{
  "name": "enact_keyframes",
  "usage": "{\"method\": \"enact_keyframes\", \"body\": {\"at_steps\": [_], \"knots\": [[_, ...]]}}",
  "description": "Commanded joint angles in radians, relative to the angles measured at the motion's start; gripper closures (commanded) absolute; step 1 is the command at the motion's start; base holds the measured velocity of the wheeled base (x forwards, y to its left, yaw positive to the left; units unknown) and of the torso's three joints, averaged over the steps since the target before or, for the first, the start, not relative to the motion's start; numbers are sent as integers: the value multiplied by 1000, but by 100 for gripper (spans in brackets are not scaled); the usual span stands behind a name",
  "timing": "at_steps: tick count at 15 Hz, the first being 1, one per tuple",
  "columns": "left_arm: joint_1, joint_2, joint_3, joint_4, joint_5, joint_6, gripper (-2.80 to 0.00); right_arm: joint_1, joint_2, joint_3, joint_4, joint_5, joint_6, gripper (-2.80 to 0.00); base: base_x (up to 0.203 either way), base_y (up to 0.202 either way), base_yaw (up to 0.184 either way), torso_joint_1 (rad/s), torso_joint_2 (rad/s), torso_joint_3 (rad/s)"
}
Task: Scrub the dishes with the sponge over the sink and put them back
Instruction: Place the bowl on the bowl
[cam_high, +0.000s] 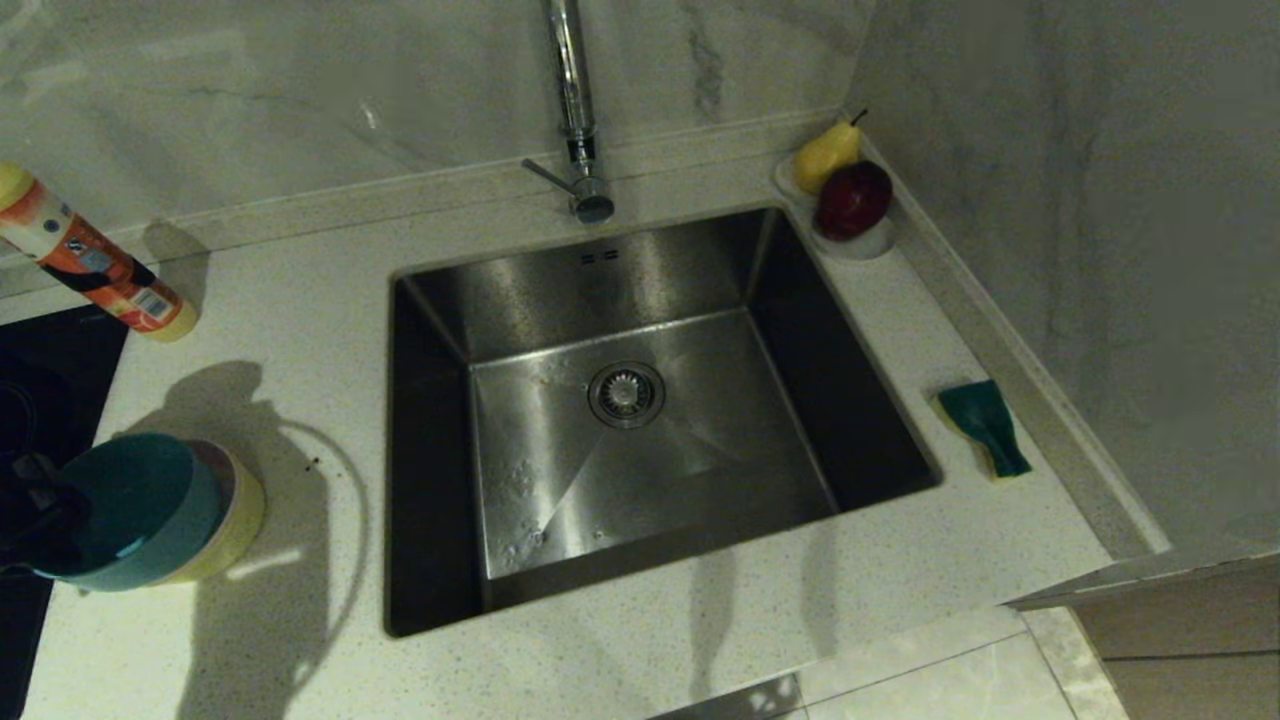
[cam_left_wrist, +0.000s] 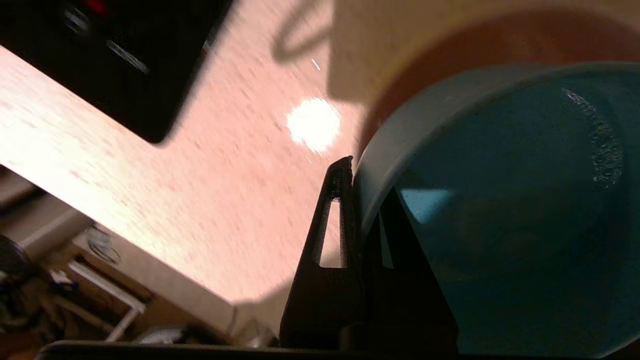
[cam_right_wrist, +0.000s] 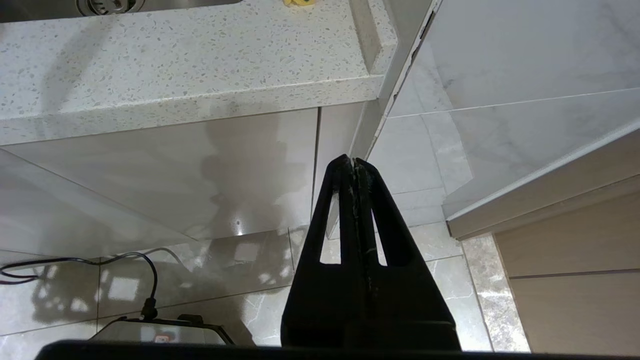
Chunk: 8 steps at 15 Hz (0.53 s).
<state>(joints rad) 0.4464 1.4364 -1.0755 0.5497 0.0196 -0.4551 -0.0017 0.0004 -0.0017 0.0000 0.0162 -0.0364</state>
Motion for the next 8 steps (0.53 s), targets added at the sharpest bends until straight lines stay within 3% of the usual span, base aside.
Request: {"method": "enact_keyframes", "body": {"at_steps": [1, 8], "knots": [[2, 4, 23, -69, 14, -2, 0, 0, 1, 0, 0, 1, 0, 0, 0, 0, 0, 0, 0, 0], [-3, -4, 82, -114, -23, -2, 0, 0, 1, 0, 0, 1, 0, 0, 0, 0, 0, 0, 0, 0]]}}
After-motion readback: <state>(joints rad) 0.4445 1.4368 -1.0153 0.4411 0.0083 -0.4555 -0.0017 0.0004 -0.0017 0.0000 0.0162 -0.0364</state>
